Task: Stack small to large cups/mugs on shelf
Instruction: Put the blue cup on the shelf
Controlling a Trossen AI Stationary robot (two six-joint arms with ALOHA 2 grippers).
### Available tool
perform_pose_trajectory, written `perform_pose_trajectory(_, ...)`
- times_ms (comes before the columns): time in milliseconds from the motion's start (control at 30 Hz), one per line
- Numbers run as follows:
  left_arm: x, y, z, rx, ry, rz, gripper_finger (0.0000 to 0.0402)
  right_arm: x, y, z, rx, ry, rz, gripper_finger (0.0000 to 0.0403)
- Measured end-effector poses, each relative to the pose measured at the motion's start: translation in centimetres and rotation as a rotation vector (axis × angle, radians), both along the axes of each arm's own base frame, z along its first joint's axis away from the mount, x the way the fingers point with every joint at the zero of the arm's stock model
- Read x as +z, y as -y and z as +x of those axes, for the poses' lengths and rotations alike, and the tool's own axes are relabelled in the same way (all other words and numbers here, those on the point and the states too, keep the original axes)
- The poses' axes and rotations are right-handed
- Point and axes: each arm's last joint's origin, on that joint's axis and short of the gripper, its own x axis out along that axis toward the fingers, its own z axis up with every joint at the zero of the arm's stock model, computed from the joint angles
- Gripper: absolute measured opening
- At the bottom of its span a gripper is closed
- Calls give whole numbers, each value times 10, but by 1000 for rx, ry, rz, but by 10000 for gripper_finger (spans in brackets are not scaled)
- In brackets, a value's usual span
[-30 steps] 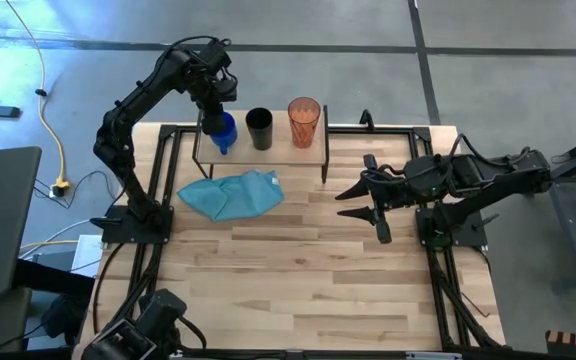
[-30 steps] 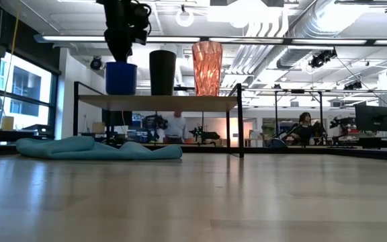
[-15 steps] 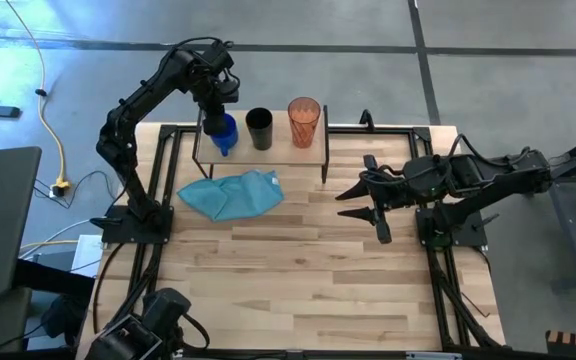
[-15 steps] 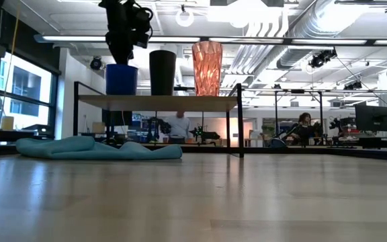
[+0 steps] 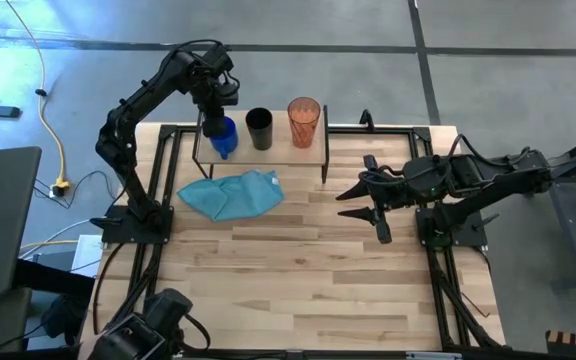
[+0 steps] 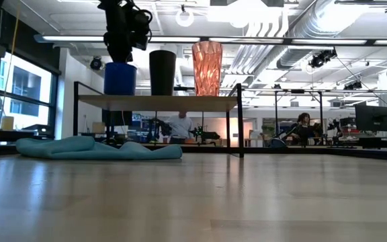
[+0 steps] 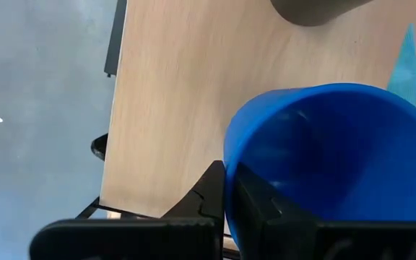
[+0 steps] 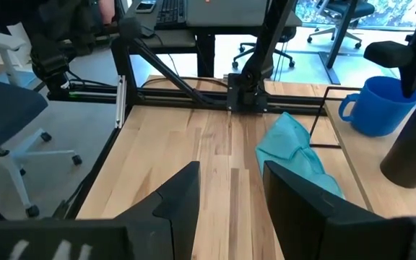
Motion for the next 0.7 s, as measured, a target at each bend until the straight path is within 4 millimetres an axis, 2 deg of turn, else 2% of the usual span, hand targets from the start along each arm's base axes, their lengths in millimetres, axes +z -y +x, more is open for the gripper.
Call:
perform_pose_trajectory(333,0,-1,0,2,-11,11,3,0,0,0,0,-1,0,144)
perform_pose_trajectory(700,-3,-3,1,5,-33,34,51,0,0,0,-1,-3,-1,144)
